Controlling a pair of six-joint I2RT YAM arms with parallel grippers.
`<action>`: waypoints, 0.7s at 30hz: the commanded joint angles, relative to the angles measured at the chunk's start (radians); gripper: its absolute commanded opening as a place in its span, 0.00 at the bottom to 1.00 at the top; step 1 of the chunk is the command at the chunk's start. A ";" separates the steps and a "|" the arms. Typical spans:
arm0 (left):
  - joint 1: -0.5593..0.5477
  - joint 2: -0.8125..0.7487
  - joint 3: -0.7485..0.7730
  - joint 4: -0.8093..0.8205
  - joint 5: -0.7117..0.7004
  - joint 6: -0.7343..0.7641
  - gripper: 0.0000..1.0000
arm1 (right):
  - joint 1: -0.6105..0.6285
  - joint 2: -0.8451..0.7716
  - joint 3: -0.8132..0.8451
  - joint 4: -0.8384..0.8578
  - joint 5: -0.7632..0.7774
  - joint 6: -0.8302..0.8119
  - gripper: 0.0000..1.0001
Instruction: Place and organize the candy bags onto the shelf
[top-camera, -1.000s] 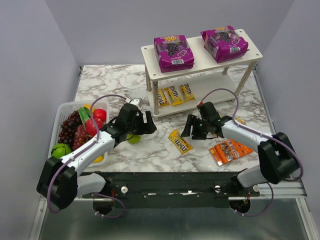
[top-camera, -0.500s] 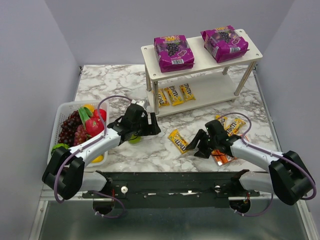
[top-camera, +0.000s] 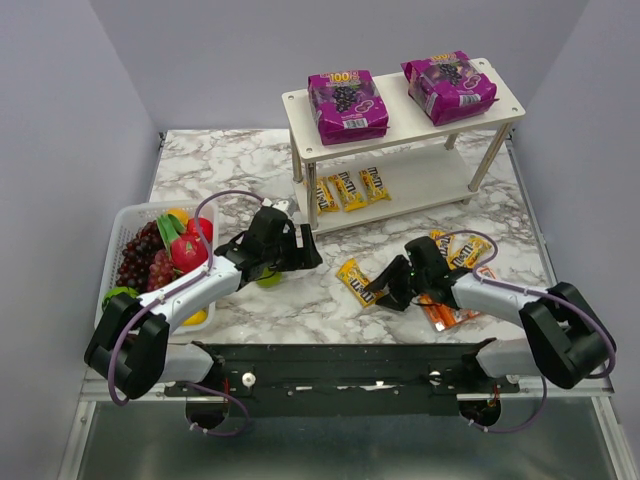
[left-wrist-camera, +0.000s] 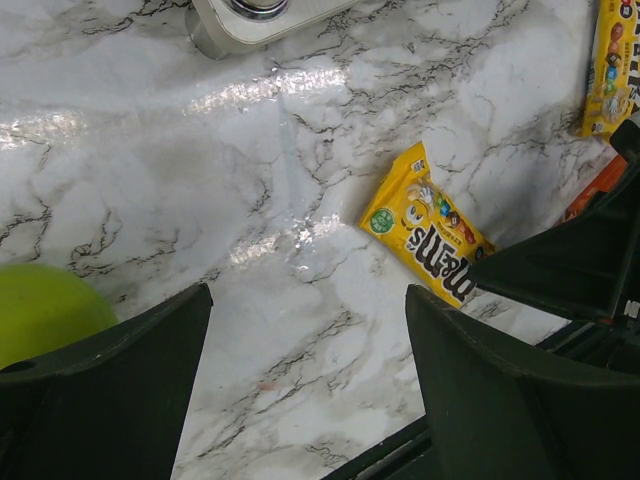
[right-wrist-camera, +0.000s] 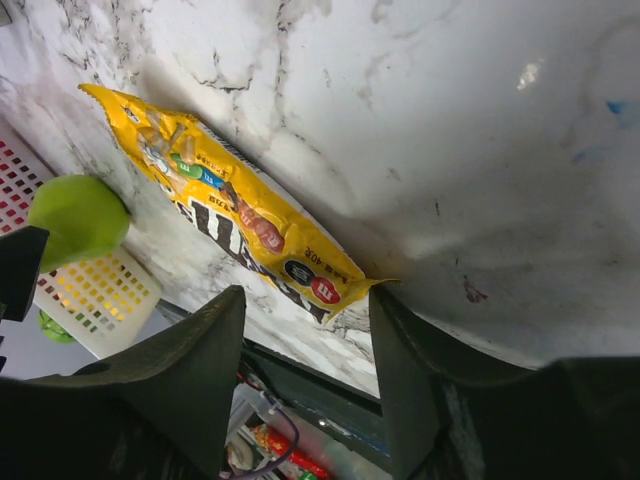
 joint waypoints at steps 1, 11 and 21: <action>-0.006 -0.010 0.025 -0.005 -0.001 0.001 0.88 | 0.010 0.060 -0.002 -0.013 0.031 0.027 0.56; -0.006 -0.024 0.039 -0.029 -0.021 0.024 0.88 | 0.010 0.101 0.003 -0.016 0.062 0.027 0.06; -0.006 -0.027 0.043 -0.049 -0.032 0.035 0.88 | 0.007 -0.098 0.086 -0.160 0.174 -0.042 0.01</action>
